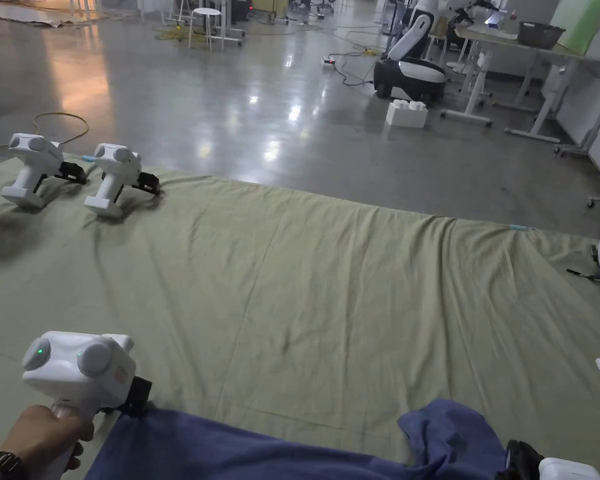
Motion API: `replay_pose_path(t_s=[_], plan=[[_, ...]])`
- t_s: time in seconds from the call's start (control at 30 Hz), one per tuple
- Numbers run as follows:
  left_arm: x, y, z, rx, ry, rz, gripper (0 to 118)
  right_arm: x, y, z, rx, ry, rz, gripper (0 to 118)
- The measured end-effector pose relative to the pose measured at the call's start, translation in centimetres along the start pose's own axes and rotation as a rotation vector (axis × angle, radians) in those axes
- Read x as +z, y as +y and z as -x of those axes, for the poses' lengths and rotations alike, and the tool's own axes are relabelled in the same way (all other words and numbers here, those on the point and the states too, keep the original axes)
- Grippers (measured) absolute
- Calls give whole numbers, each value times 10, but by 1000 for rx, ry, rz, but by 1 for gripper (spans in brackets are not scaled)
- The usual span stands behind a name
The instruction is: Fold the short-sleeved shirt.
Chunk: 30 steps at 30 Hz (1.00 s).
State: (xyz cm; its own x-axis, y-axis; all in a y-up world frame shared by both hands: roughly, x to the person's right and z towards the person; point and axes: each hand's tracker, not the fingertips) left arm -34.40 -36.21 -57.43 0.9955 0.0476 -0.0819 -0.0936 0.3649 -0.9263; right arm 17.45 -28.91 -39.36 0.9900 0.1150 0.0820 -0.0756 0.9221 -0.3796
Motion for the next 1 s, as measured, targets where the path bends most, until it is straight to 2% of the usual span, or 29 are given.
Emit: replay_pose_path(t_s=[0.17, 0.23, 0.4, 0.6, 0.67, 0.77, 0.8, 0.87, 0.97, 1.0], plan=[[3, -7, -20, -59, 22, -25, 14, -7, -7, -7, -16, -4, 36, 8], [2, -10, -25, -85, 31, -31, 7, -10, -9, -11, -39, -12, 56, 8], [14, -14, -13, -76, -5, -71, 4, -22, -7, -30, -77, -17, 120, 8], [50, -20, 2, -31, -105, -174, 4, -55, 4, -54, -34, -10, 243, 12], [69, -30, -6, -37, -105, -213, 4, -75, 9, -66, -49, 18, 333, 24], [85, -37, -11, -30, -123, -248, 4, -111, 12, -82, -69, 64, 485, 57], [89, -41, -13, -39, -122, -262, 4, -124, 11, -85, -62, 74, 523, 63], [94, -46, -19, -49, -120, -275, 4, -147, 7, -89, -26, 59, 596, 64], [98, -50, -25, -57, -113, -287, 4, -179, -2, -92, -35, 113, 712, 66], [98, -53, -27, -60, -108, -294, 4, -188, -7, -91, -23, 102, 741, 67]])
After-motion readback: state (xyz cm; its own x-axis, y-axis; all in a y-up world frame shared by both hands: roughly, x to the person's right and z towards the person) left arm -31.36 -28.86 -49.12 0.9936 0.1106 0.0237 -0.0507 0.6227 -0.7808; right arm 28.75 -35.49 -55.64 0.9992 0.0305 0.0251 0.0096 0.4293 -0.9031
